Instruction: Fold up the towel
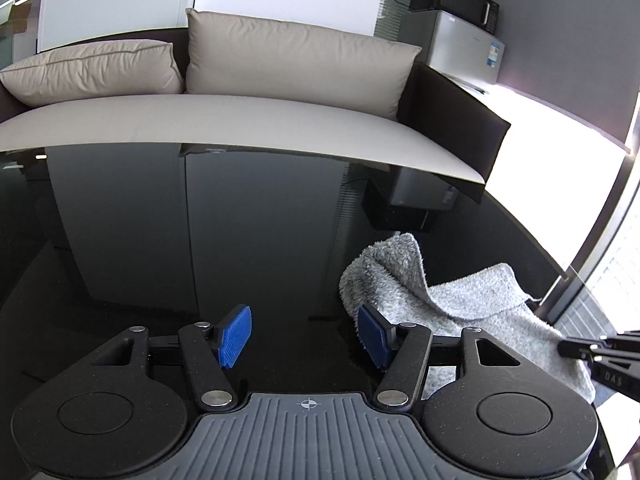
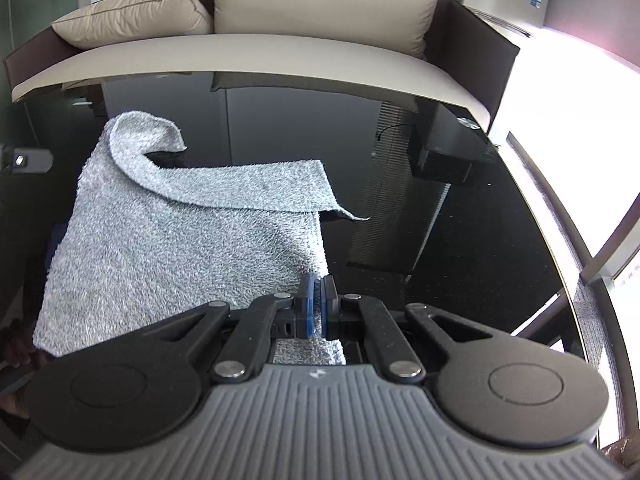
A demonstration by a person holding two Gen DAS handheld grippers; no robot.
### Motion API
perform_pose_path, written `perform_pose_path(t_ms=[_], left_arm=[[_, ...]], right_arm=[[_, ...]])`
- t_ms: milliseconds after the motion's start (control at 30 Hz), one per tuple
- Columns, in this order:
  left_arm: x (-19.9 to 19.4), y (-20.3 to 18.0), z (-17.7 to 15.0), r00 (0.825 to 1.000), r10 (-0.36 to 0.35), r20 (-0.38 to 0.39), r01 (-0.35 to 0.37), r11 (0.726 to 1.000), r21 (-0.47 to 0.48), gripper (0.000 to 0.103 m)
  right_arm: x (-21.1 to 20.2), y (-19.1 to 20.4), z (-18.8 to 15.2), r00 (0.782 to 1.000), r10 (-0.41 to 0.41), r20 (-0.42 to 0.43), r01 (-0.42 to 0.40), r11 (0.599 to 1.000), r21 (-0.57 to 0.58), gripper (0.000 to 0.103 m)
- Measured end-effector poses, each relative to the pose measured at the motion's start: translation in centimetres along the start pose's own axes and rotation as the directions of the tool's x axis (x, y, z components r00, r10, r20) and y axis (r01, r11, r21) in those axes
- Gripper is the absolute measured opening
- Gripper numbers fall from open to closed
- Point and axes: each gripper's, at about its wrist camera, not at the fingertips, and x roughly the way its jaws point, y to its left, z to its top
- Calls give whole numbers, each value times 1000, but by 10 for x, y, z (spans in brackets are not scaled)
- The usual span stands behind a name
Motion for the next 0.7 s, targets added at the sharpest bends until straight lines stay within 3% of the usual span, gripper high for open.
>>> perform_pose_path(t_ms=[367, 700], left_arm=[[6, -31, -28, 993, -96, -70, 103, 990, 100, 55], [-5, -55, -44, 968, -226, -110, 242, 955, 169, 54]], right_arm=[[-5, -21, -2, 1000, -25, 10, 24, 994, 102, 3], [-4, -24, -2, 1000, 15, -5, -14, 985, 171, 3]])
